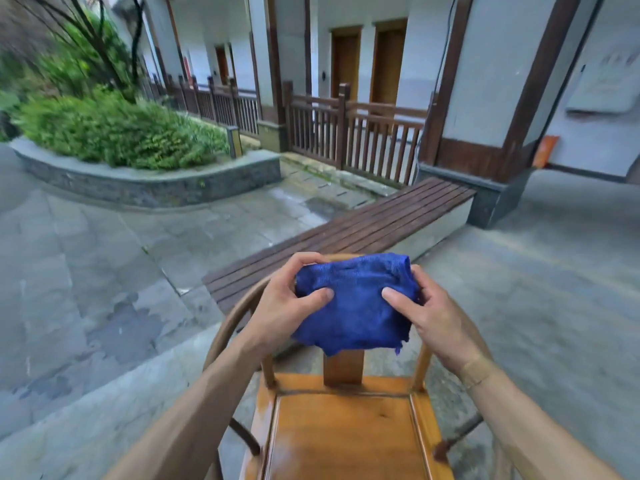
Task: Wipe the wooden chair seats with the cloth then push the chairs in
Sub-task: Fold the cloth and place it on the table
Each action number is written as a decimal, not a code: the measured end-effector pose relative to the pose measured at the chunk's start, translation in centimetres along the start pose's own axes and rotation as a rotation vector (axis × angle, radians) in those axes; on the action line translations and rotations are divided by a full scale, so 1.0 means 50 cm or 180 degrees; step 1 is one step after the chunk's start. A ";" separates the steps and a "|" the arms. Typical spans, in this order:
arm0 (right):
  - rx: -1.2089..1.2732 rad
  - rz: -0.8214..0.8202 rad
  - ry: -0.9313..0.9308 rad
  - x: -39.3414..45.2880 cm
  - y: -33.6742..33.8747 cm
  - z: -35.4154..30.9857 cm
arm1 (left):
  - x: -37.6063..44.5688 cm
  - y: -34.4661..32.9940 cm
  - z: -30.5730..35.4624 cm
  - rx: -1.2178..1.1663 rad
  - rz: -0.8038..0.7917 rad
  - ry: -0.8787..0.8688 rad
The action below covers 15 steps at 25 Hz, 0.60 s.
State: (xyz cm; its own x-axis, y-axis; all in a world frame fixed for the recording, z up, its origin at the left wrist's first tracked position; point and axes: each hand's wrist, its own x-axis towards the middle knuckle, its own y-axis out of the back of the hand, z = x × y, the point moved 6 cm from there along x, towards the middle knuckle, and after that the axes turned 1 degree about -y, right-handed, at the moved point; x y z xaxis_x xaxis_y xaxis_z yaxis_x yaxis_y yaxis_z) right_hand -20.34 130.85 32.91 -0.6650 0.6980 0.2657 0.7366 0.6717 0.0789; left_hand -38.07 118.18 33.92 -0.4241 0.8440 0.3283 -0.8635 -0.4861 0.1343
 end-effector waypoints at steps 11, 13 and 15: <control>-0.0268 0.0459 0.0447 -0.023 0.164 -0.135 | 0.070 -0.122 0.110 -0.0290 0.0182 -0.0388; -0.0308 0.0579 0.0452 -0.033 0.197 -0.149 | 0.083 -0.150 0.121 -0.0279 0.0146 -0.0456; -0.0360 0.0642 0.0446 -0.047 0.226 -0.158 | 0.093 -0.183 0.128 -0.0326 0.0072 -0.0486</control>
State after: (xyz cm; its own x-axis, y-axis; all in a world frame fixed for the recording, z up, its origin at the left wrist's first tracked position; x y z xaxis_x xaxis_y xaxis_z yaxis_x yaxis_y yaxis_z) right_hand -9.47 134.83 40.79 -0.4857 0.7684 0.4167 0.8668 0.4851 0.1156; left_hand -30.38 125.11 40.20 -0.4042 0.7852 0.4692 -0.8808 -0.4725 0.0320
